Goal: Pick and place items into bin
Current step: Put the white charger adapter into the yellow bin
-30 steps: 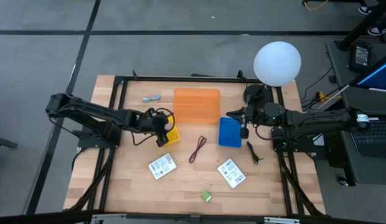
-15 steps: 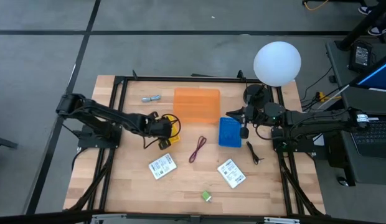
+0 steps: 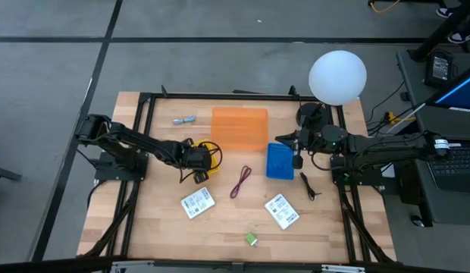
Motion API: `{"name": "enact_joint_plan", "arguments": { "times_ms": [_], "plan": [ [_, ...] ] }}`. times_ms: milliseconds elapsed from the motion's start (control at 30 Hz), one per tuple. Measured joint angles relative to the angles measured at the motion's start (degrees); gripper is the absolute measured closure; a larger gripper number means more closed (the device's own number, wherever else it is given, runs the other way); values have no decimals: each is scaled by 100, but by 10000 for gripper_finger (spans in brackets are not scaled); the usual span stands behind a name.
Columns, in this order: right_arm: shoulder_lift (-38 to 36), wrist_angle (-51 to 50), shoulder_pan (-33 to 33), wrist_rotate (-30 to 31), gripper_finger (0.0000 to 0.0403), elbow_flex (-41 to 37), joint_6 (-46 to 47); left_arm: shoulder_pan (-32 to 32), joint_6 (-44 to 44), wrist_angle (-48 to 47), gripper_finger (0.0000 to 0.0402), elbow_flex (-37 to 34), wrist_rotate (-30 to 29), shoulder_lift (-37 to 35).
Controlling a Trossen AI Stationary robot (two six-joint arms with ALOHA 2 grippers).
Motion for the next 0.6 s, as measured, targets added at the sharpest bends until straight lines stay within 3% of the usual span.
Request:
{"name": "enact_joint_plan", "arguments": {
  "times_ms": [600],
  "plan": [
    [0,-2,-1,-2,402,0,-9,10,-347,-7,194,0,66,-9]
  ]
}}
